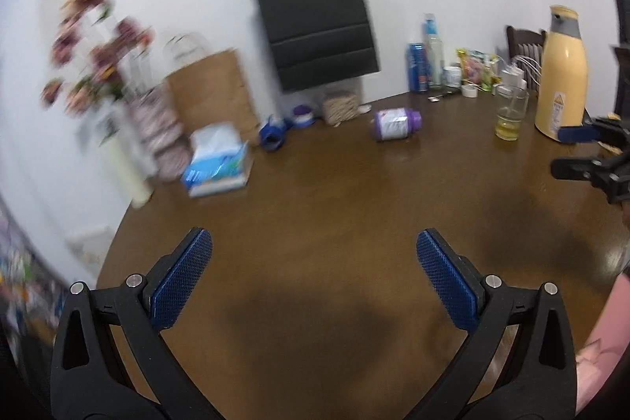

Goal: Flip cup upright
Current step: 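Reach the left gripper to the lying purple bottle and grasp its body, then lift the purple bottle upright with the left gripper while the right gripper grasps it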

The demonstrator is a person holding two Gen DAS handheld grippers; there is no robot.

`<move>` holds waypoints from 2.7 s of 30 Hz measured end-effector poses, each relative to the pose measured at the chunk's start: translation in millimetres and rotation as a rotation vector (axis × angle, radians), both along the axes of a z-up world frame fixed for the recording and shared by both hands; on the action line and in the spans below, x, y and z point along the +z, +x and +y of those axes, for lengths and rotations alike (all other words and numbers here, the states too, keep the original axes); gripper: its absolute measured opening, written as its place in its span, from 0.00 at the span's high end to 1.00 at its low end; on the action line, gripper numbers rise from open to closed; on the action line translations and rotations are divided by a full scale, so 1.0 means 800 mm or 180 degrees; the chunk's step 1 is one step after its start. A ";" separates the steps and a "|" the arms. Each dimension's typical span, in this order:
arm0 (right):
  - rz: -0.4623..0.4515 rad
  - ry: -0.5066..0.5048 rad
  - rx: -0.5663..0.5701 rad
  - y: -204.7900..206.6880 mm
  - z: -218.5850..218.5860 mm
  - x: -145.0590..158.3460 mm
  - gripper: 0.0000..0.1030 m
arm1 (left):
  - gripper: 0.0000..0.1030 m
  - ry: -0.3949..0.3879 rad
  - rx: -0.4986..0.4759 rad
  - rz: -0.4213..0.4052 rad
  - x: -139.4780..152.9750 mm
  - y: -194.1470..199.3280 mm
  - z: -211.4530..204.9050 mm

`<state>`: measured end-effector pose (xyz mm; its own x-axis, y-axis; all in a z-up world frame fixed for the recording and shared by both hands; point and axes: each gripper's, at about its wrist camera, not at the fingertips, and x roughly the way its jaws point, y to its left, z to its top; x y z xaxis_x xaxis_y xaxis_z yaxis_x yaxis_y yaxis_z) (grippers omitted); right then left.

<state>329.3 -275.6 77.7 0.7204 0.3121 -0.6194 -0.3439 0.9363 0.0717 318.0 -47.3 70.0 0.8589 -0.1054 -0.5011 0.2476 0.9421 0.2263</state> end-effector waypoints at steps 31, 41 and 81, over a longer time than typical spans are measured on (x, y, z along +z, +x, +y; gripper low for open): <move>0.1074 0.0710 -0.0567 0.443 -0.116 -0.122 0.14 | 0.11 0.1606 -0.1947 0.1085 -0.141 0.494 -0.296; 0.0980 0.0762 -0.0590 0.440 -0.129 -0.116 0.14 | 0.43 0.1187 -0.1544 0.1495 -0.142 0.514 -0.293; -0.0323 0.0628 0.1097 0.002 0.211 0.105 0.34 | 0.42 -0.1060 -0.1050 -0.0574 0.080 -0.072 0.031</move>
